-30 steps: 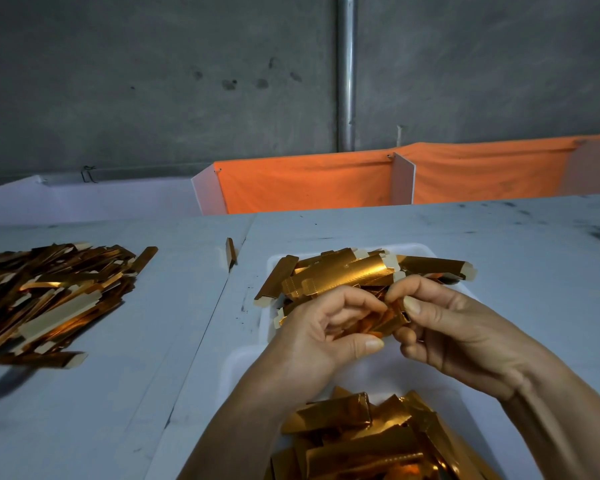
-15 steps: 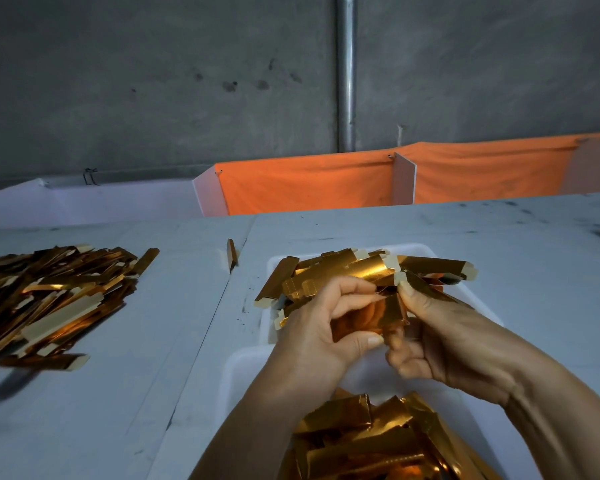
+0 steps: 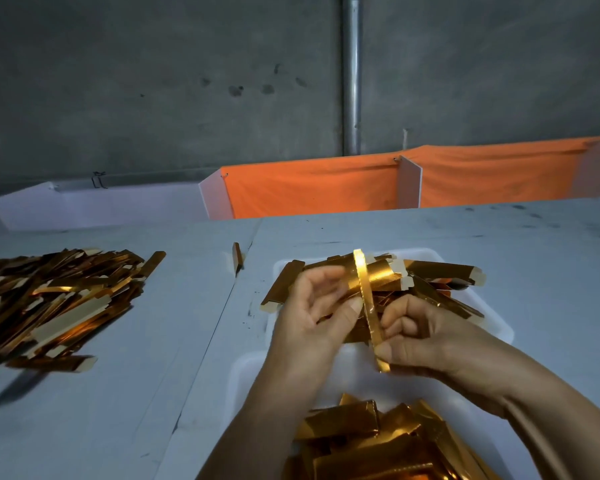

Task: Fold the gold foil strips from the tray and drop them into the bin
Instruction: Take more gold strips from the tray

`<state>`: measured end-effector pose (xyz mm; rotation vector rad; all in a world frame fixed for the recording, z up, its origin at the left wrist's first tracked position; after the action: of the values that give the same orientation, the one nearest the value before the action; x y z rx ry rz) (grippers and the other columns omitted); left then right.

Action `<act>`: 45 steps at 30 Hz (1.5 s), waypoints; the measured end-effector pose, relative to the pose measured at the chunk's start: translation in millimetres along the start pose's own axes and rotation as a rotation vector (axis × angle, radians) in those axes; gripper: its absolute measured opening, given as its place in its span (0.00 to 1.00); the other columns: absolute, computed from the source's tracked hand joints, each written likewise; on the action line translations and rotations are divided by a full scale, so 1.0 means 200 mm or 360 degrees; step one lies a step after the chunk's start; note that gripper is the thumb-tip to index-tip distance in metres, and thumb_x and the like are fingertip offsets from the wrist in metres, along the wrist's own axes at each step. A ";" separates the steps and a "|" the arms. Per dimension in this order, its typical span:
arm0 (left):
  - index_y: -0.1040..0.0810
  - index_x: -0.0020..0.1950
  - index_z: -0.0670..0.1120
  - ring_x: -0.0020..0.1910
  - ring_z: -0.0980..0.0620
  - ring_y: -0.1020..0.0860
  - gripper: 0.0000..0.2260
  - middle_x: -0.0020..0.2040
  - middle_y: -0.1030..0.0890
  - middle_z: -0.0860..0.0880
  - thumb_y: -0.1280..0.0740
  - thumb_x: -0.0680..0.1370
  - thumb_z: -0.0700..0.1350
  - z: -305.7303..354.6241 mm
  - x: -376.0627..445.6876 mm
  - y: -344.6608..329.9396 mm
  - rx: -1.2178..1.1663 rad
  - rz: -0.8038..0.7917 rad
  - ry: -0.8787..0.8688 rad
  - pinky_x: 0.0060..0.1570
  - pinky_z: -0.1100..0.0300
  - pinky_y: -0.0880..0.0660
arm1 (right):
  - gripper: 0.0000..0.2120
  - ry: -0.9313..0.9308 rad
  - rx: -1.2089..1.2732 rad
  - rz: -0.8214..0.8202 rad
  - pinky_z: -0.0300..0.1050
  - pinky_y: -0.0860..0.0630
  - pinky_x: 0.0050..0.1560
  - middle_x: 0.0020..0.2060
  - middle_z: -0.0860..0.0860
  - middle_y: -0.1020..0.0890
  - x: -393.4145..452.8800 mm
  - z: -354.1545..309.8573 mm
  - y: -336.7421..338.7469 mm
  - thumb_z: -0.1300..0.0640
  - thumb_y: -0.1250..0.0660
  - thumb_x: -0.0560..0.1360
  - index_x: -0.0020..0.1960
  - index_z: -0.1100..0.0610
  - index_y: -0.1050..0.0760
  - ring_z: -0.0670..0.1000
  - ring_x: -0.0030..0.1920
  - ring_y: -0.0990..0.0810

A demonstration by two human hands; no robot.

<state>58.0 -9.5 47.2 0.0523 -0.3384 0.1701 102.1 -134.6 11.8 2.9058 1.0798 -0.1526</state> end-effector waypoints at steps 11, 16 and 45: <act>0.26 0.58 0.53 0.51 0.54 0.18 0.08 0.49 0.16 0.53 0.36 0.79 0.46 -0.15 0.00 0.00 0.0121 -0.0104 0.0352 0.51 0.54 0.21 | 0.18 0.0176 -0.0385 0.0311 0.37 0.22 0.36 0.36 0.47 0.16 -0.01 -0.06 0.03 0.42 0.31 0.65 0.46 0.56 0.24 0.47 0.36 0.18; 0.27 0.61 0.58 0.49 0.62 0.19 0.10 0.47 0.17 0.58 0.40 0.81 0.47 -0.12 -0.03 -0.10 0.0502 -0.0350 0.0250 0.49 0.62 0.23 | 0.15 0.0301 -0.0067 0.0425 0.36 0.25 0.32 0.31 0.51 0.21 -0.02 -0.09 0.10 0.48 0.33 0.70 0.49 0.58 0.23 0.46 0.30 0.23; 0.35 0.72 0.60 0.58 0.63 0.25 0.19 0.59 0.22 0.56 0.43 0.82 0.48 -0.03 -0.03 -0.15 0.0999 -0.0276 -0.0089 0.59 0.68 0.30 | 0.08 0.0192 0.0041 0.0240 0.40 0.19 0.45 0.45 0.60 0.16 0.00 -0.05 0.05 0.57 0.32 0.68 0.43 0.60 0.17 0.57 0.47 0.16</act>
<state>58.9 -40.2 38.9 0.7057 -0.3244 0.0975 109.7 -141.6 21.1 3.0394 0.8740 0.0135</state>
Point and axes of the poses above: each hand's wrist, its own x-axis towards the middle knuckle, its own y-axis out of the back of the hand, z = x × y, the point moved 9 cm from there along x, towards the middle knuckle
